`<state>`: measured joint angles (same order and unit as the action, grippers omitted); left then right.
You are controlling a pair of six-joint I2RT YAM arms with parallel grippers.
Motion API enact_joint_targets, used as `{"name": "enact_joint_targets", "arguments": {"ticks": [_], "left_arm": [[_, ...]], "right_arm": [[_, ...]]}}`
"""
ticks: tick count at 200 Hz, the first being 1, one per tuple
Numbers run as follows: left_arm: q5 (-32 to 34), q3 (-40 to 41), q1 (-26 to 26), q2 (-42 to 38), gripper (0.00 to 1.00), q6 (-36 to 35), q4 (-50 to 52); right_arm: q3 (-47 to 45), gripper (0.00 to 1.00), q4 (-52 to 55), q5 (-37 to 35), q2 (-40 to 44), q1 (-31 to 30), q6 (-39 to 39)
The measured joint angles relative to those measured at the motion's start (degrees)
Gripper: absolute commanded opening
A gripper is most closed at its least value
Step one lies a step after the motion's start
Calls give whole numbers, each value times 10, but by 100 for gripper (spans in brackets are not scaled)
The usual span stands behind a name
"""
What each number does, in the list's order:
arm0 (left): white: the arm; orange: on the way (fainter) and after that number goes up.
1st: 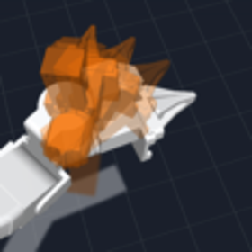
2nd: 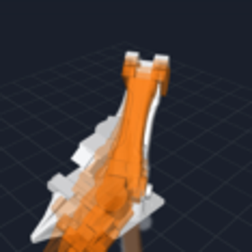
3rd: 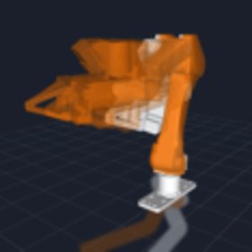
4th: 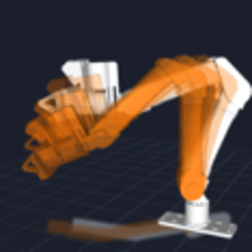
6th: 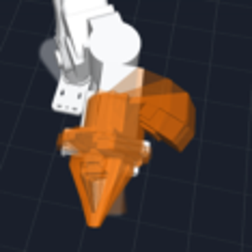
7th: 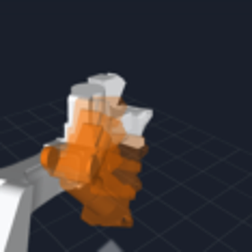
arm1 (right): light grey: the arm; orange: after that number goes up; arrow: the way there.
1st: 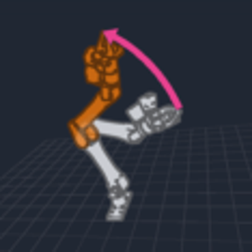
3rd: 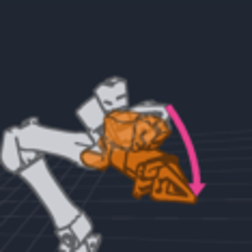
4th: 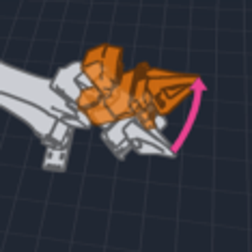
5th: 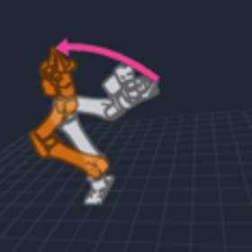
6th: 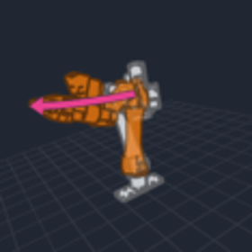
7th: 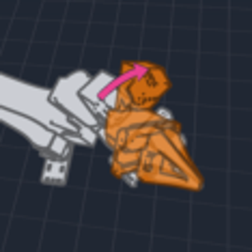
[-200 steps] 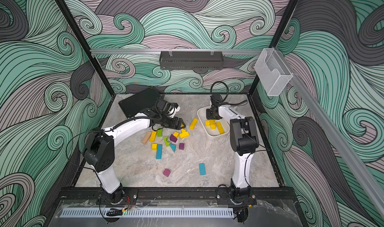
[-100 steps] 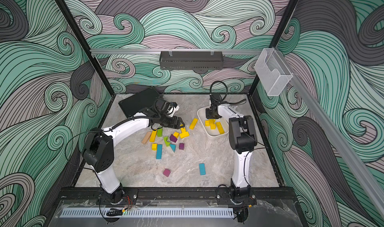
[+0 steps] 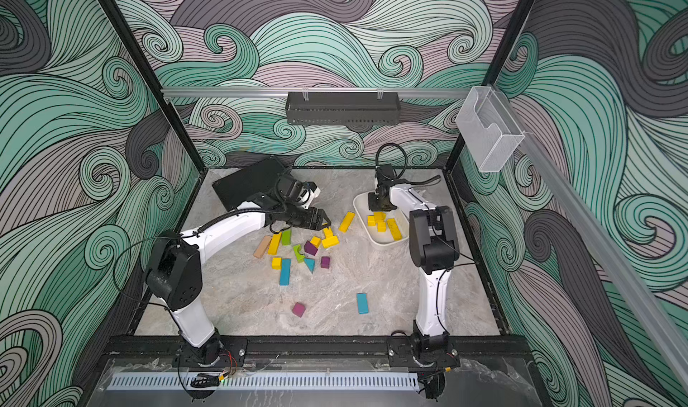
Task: Pick out the yellow building blocks
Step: Place the building block in the storage box.
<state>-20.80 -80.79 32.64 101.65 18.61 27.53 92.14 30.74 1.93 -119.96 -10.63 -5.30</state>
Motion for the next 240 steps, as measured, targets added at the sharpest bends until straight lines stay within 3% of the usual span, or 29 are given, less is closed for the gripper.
{"name": "enact_joint_targets", "arguments": {"ticks": [63, 96, 138, 240], "left_arm": [[5, 0, 0, -6, 78, 0, 2], [7, 0, -3, -10, 78, 0, 3], [9, 0, -3, -17, 78, 0, 4], [42, 5, -3, -63, 78, -9, 4]], "right_arm": [[59, 35, 9, 0, -36, 0, 6], [69, 49, 18, -3, -37, 0, 5], [71, 51, 31, -4, -31, 0, 3], [-24, 49, 39, 21, 130, -8, -14]]}}
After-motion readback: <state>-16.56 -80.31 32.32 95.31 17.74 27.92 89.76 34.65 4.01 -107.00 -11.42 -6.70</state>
